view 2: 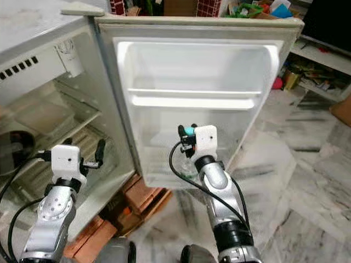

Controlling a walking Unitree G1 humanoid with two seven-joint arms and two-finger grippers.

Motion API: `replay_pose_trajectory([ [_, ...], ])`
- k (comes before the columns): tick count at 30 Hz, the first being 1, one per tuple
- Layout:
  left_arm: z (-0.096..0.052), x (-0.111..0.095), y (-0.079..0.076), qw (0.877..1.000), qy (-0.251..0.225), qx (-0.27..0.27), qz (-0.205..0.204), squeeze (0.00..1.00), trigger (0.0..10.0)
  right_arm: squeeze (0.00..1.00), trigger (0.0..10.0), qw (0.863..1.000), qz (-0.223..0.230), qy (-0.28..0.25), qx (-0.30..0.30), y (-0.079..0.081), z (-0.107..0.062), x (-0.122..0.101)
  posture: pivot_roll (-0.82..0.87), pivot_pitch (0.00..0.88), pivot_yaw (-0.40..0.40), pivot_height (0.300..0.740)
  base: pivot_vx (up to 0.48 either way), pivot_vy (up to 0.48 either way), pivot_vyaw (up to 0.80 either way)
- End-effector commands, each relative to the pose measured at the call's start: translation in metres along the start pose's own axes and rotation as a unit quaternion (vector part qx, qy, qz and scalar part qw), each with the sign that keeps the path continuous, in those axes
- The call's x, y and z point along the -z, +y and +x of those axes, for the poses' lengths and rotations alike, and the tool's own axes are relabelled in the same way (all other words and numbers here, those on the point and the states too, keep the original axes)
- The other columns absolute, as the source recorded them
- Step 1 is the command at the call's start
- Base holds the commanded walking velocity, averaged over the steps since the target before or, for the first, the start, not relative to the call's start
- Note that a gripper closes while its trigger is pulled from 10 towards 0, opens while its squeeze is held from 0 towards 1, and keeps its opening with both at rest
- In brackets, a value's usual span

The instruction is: Restocking fridge

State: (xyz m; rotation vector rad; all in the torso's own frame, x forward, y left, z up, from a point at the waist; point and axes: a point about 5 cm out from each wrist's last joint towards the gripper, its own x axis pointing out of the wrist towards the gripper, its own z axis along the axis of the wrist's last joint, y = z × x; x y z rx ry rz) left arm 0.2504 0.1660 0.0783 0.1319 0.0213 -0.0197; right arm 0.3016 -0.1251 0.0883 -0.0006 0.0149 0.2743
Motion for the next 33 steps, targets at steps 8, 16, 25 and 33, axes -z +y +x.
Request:
replay_pose_trajectory([
  [8, 0.001, -0.002, -0.003, 1.000, 0.000, 0.004, 0.004, 0.00, 10.0, 0.00, 10.0, 1.000, -0.008, -0.014, 0.015, -0.007, 0.001, -0.007, 0.10, 0.099, -0.014, 0.740, 0.000, 0.000, 0.00],
  [16, 0.002, -0.002, -0.001, 1.000, 0.000, -0.002, 0.003, 0.00, 10.0, 0.00, 10.0, 1.000, -0.005, -0.015, 0.011, -0.003, 0.003, -0.008, 0.10, 0.102, -0.010, 0.716, 0.000, 0.000, 0.00],
  [25, 0.005, -0.006, -0.003, 1.000, -0.007, -0.002, 0.009, 0.00, 10.0, 0.00, 10.0, 1.000, -0.001, -0.024, 0.002, 0.003, 0.011, -0.012, 0.11, 0.104, -0.006, 0.651, 0.000, 0.000, 0.00],
  [33, 0.007, -0.009, -0.006, 1.000, -0.015, 0.013, 0.003, 0.00, 10.0, 0.00, 10.0, 1.000, -0.003, -0.026, 0.004, 0.002, 0.011, -0.012, 0.11, 0.114, -0.007, 0.646, 0.000, 0.000, 0.00],
])
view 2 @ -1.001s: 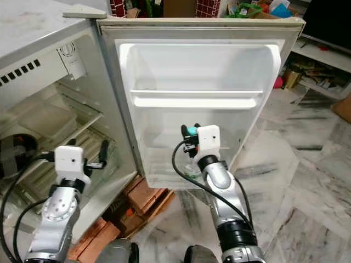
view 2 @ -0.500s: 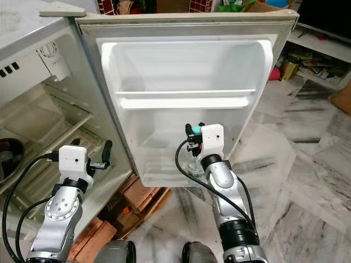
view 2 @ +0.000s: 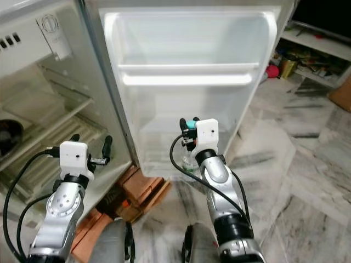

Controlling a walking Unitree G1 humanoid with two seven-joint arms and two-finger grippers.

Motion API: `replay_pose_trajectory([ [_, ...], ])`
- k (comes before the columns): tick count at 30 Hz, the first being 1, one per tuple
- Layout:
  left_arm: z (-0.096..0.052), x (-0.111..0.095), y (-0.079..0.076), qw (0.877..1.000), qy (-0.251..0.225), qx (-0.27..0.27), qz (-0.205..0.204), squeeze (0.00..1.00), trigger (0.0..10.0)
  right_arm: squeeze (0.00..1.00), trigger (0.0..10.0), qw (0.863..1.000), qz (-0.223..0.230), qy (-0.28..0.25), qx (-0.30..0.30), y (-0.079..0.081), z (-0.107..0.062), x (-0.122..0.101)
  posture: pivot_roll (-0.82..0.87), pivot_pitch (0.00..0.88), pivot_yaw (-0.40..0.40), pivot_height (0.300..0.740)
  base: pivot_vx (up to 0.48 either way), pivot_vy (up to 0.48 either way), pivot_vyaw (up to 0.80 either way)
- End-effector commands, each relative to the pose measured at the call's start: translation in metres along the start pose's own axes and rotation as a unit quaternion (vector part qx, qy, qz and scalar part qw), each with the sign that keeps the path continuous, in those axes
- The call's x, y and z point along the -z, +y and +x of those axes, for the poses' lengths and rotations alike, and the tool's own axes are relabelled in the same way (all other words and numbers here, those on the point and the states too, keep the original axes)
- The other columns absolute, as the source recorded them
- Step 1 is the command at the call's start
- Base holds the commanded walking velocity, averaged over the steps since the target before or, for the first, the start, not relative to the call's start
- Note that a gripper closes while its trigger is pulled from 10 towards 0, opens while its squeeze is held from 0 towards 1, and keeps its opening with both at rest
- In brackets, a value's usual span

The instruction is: Restocking fridge

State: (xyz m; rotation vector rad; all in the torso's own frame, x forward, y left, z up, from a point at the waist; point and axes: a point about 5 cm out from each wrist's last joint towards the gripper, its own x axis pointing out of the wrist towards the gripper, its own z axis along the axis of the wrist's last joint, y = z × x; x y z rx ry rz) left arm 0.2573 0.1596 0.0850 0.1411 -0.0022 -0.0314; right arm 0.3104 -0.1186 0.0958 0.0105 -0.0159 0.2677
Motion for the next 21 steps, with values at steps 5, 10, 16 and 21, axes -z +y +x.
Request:
replay_pose_trajectory([
  [5, 0.0023, -0.0044, -0.0012, 1.000, -0.005, 0.004, -0.001, 0.00, 10.0, 0.00, 10.0, 1.000, -0.007, -0.010, 0.003, 0.0000, -0.0033, -0.0003, 0.11, 0.116, -0.008, 0.646, 0.000, 0.000, 0.00],
  [10, 0.0026, -0.0043, -0.0011, 1.000, -0.007, 0.009, -0.001, 0.00, 10.0, 0.00, 10.0, 1.000, -0.011, -0.018, 0.002, 0.0001, -0.0014, -0.0029, 0.11, 0.113, -0.003, 0.646, 0.000, 0.000, 0.00],
  [16, 0.0032, -0.0047, -0.0024, 1.000, -0.007, 0.013, -0.002, 0.00, 10.0, 0.00, 10.0, 1.000, -0.008, -0.024, 0.007, 0.0027, -0.0001, -0.0040, 0.10, 0.116, 0.004, 0.646, 0.046, 0.000, 0.00],
  [21, 0.0027, -0.0032, -0.0026, 1.000, -0.004, 0.015, -0.005, 0.00, 10.0, 0.00, 10.0, 1.000, -0.011, -0.026, 0.001, 0.0054, -0.0015, -0.0031, 0.10, 0.119, 0.005, 0.646, 0.282, 0.000, 0.00],
])
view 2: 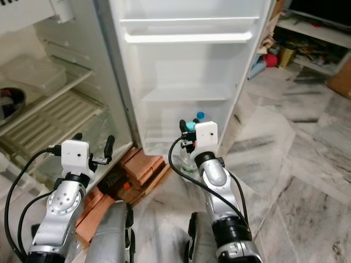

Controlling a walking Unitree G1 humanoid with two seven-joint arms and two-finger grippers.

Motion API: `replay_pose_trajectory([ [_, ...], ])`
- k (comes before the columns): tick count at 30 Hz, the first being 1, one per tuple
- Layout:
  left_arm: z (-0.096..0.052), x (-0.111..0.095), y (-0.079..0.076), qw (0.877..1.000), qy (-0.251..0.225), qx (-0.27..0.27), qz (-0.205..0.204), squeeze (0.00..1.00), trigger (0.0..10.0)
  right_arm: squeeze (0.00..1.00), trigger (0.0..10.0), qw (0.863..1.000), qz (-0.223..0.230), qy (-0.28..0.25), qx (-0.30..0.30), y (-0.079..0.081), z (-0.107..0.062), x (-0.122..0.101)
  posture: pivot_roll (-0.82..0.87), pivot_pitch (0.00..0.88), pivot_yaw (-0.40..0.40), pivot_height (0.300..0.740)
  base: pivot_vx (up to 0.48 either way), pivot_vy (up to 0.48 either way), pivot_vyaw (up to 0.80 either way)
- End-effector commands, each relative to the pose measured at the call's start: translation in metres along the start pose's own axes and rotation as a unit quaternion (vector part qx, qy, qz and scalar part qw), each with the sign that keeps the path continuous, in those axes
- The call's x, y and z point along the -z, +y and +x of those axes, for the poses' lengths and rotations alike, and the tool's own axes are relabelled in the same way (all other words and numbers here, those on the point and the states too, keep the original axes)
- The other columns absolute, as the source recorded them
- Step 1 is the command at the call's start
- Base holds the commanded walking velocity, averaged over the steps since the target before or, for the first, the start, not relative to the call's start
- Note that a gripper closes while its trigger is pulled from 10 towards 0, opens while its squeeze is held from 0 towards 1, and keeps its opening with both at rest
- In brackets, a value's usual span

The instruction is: Restocking fridge

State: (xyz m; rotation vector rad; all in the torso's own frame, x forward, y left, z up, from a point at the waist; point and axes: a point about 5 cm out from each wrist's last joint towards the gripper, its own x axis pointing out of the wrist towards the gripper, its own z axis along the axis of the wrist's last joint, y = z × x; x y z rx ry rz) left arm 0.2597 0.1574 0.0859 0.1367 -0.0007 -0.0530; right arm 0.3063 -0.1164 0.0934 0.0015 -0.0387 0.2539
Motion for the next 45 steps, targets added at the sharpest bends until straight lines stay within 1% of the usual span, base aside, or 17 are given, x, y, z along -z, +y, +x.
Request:
replay_pose_trajectory([
  [1, 0.0001, -0.0017, -0.0007, 1.000, -0.004, 0.005, -0.003, 0.00, 10.0, 0.00, 10.0, 1.000, -0.006, -0.015, -0.005, 0.0015, 0.0021, -0.0055, 0.10, 0.121, 0.003, 0.646, 0.285, 0.000, 0.00],
  [14, 0.0002, -0.0010, -0.0010, 1.000, -0.002, 0.005, -0.003, 0.00, 10.0, 0.00, 10.0, 1.000, -0.010, -0.018, -0.003, -0.0006, 0.0033, -0.0072, 0.10, 0.125, 0.006, 0.646, 0.292, 0.000, 0.00],
  [38, 0.0030, -0.0009, -0.0015, 1.000, 0.000, 0.007, 0.001, 0.00, 10.0, 0.00, 10.0, 1.000, -0.014, -0.017, -0.009, 0.0013, 0.0029, -0.0064, 0.10, 0.122, 0.006, 0.646, 0.315, 0.000, 0.00],
  [45, 0.0032, -0.0007, -0.0019, 1.000, 0.001, 0.006, 0.001, 0.00, 10.0, 0.00, 10.0, 1.000, -0.013, -0.016, -0.013, 0.0040, 0.0014, -0.0058, 0.10, 0.123, 0.006, 0.646, 0.340, 0.000, 0.00],
])
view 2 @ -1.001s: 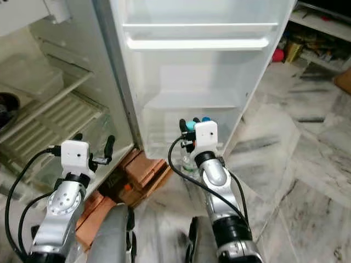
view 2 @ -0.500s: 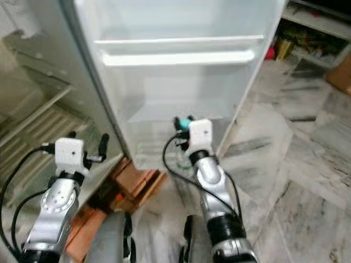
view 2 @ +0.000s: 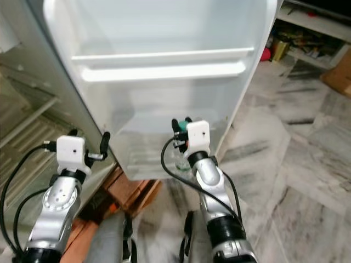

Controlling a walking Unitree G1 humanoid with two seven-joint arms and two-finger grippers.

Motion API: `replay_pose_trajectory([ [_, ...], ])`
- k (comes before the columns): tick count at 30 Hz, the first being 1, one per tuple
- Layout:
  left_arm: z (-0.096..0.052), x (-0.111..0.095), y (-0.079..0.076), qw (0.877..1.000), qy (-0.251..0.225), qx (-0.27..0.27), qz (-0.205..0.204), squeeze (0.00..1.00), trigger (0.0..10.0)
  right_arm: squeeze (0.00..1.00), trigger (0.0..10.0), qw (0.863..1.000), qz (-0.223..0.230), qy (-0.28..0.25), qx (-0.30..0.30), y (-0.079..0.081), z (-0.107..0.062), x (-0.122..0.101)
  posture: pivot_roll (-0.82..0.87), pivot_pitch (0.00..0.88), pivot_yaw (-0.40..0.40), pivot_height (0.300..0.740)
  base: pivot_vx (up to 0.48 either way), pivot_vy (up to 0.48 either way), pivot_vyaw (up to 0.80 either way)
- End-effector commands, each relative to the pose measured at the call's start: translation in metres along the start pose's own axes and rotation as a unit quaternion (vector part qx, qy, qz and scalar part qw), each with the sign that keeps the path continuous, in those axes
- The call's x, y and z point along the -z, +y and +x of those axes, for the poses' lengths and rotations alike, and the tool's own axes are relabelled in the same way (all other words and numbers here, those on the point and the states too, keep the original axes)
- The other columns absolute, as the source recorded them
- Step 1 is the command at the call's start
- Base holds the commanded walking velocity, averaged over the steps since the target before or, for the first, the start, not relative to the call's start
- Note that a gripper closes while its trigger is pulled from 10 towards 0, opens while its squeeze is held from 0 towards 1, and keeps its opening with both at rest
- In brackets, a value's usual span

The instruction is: Restocking fridge

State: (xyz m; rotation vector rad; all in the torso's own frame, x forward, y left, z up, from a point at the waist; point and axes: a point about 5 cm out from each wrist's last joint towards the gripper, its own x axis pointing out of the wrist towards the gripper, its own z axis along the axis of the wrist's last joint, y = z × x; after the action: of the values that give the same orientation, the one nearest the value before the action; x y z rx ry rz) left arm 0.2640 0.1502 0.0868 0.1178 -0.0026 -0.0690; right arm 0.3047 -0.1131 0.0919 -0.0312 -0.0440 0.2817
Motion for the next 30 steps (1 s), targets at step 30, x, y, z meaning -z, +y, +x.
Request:
replay_pose_trajectory([
  [30, -0.002, -0.001, 0.002, 1.000, 0.003, 0.002, 0.019, 0.00, 10.0, 0.00, 10.0, 0.997, 0.034, -0.030, -0.070, 0.017, -0.001, -0.012, 0.10, 0.151, 0.013, 0.596, 0.011, 0.000, 0.00],
])
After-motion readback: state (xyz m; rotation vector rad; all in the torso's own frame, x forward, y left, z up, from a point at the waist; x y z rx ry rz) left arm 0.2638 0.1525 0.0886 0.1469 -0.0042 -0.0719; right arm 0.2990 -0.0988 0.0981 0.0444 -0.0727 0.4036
